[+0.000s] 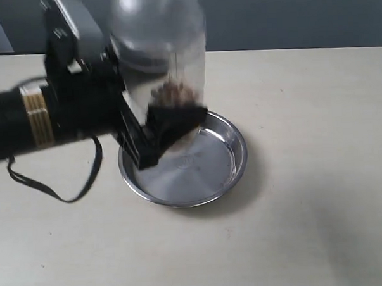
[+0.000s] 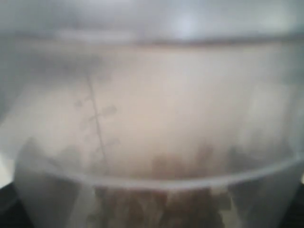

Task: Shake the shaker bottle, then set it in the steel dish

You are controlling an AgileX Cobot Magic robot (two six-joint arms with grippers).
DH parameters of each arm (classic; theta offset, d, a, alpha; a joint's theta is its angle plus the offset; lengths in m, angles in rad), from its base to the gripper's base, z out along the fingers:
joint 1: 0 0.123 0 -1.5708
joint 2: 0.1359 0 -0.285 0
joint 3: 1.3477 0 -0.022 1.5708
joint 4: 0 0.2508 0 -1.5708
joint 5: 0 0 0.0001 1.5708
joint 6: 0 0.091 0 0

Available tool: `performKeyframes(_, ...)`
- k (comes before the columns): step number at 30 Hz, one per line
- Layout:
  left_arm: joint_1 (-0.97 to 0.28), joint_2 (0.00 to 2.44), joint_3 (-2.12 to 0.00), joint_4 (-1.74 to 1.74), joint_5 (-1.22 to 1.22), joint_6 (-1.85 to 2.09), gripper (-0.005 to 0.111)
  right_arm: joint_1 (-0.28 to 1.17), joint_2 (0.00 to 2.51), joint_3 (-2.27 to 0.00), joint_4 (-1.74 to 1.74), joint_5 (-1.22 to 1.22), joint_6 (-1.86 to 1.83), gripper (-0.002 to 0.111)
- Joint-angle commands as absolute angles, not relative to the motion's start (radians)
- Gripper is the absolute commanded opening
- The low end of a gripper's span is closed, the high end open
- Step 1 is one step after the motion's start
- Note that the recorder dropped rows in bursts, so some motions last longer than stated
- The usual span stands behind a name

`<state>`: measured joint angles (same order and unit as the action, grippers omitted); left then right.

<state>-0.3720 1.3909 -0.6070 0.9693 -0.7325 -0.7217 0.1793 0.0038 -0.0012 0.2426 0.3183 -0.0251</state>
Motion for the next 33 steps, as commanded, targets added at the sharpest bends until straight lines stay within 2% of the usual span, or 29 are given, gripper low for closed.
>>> performKeyframes(1, -0.372, 1.382, -0.610, 0.868, -1.044, -0.730, 0.000, 0.181, 0.000, 0.000, 0.238, 0.308, -0.026, -0.001)
performKeyframes(3, -0.372, 1.334, -0.631, 0.825, -1.086, -0.716, 0.000, 0.181, 0.000, 0.000, 0.238, 0.308, -0.026, -0.001)
performKeyframes(8, -0.403, 1.385, -0.594, 0.917, -0.636, -0.733, 0.000, 0.181, 0.000, 0.000, 0.238, 0.308, -0.026, -0.001)
performKeyframes(10, -0.392, 1.422, -0.584, 0.951, -0.713, -0.798, 0.000, 0.181, 0.000, 0.000, 0.238, 0.308, -0.026, -0.001)
performKeyframes(13, -0.381, 1.372, -0.622, 0.931, -0.953, -0.803, 0.000, 0.181, 0.000, 0.000, 0.238, 0.308, -0.026, -0.001)
performKeyframes(15, -0.381, 1.324, -0.657, 0.900, -1.003, -0.773, 0.000, 0.181, 0.000, 0.000, 0.238, 0.308, -0.026, -0.001)
performKeyframes(19, -0.401, 1.359, -0.651, 0.901, -0.538, -0.734, 0.000, 0.181, 0.000, 0.000, 0.238, 0.308, -0.026, -0.001)
performKeyframes(20, -0.399, 1.389, -0.644, 0.906, -0.502, -0.773, 0.000, 0.181, 0.000, 0.000, 0.238, 0.308, -0.026, -0.001)
performKeyframes(25, -0.408, 1.324, -0.708, 0.889, -0.912, -0.760, 0.000, 0.181, 0.000, 0.000, 0.238, 0.308, -0.026, -0.001)
performKeyframes(28, -0.413, 1.272, -0.743, 0.889, -0.741, -0.727, 0.000, 0.181, 0.000, 0.000, 0.238, 0.308, -0.026, -0.001)
performKeyframes(30, -0.430, 1.327, -0.684, 1.006, -0.573, -0.794, 0.000, 0.181, 0.000, 0.000, 0.236, 0.308, -0.026, -0.001)
performKeyframes(33, -0.433, 1.427, -0.599, 1.026, -0.612, -0.806, 0.000, 0.181, 0.000, 0.000, 0.236, 0.308, -0.026, -0.001)
